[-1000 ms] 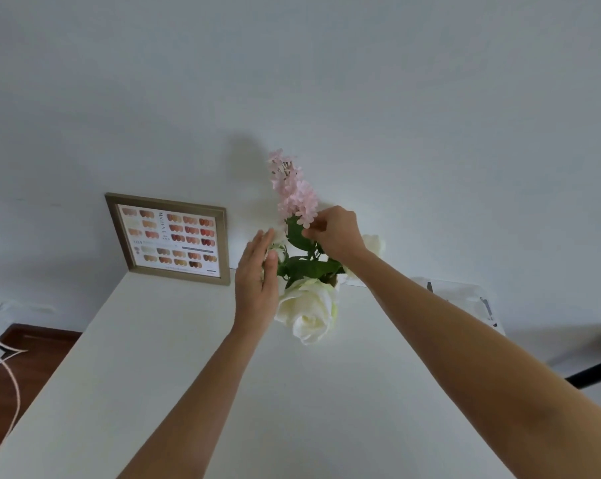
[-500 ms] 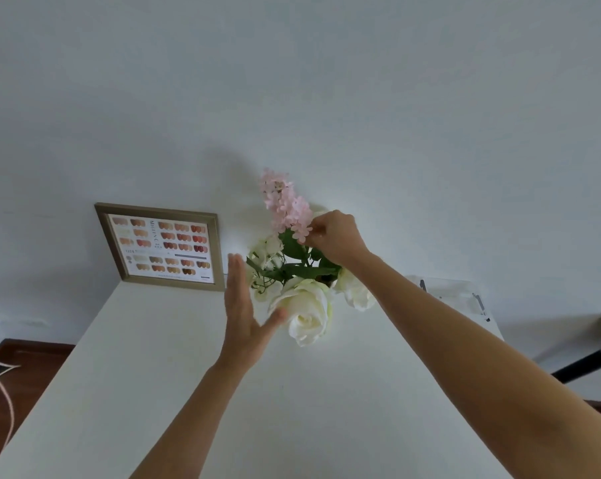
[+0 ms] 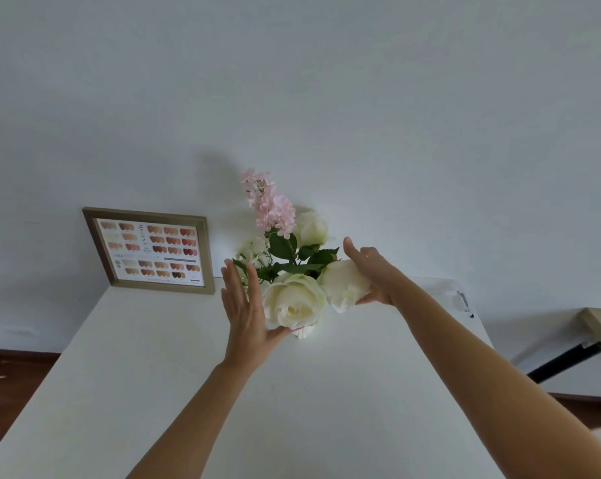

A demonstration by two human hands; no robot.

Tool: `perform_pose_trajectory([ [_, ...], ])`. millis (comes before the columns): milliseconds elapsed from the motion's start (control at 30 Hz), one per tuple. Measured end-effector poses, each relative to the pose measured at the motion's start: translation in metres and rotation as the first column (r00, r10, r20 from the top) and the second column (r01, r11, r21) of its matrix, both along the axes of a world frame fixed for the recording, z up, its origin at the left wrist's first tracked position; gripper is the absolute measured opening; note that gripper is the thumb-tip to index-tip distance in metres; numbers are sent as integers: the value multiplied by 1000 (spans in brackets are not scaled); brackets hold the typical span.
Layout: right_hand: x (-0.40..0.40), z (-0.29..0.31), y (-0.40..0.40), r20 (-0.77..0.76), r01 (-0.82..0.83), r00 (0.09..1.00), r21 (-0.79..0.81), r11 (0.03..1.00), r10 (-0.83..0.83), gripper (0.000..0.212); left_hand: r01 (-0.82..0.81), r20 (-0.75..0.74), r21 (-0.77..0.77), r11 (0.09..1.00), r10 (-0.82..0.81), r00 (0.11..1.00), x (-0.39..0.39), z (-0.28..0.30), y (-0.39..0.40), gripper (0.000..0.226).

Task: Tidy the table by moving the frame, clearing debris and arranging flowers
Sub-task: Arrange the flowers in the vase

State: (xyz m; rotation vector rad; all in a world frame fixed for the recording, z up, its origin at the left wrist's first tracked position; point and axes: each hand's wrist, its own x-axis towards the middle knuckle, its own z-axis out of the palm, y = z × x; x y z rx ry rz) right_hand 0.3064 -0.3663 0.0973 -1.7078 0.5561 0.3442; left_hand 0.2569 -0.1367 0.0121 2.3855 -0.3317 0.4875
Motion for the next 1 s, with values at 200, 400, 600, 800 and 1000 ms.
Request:
perform_pose_trajectory([
  [200, 11, 14, 1, 145, -7, 989, -19, 1000, 9, 90, -24, -11, -16, 1000, 24, 1000, 16, 27, -18, 120],
  [400, 16, 7, 9, 290, -28, 949, -313, 949, 123, 65, -127, -53, 104, 986, 134, 990, 26, 35, -34, 91],
  [600, 8, -9, 5, 323, -43, 932, -351, 936, 164, 55, -144, -80, 109, 984, 153, 985, 17, 21, -32, 82],
  [800, -8, -21, 2, 387, 13, 921, -144, 990, 44, 70, -136, -35, 60, 989, 138, 990, 4, 13, -27, 92],
  [1000, -25, -40, 0, 384, 10, 922, 84, 996, -41, 87, -103, -18, -11, 995, 102, 995, -9, 1, -25, 103],
])
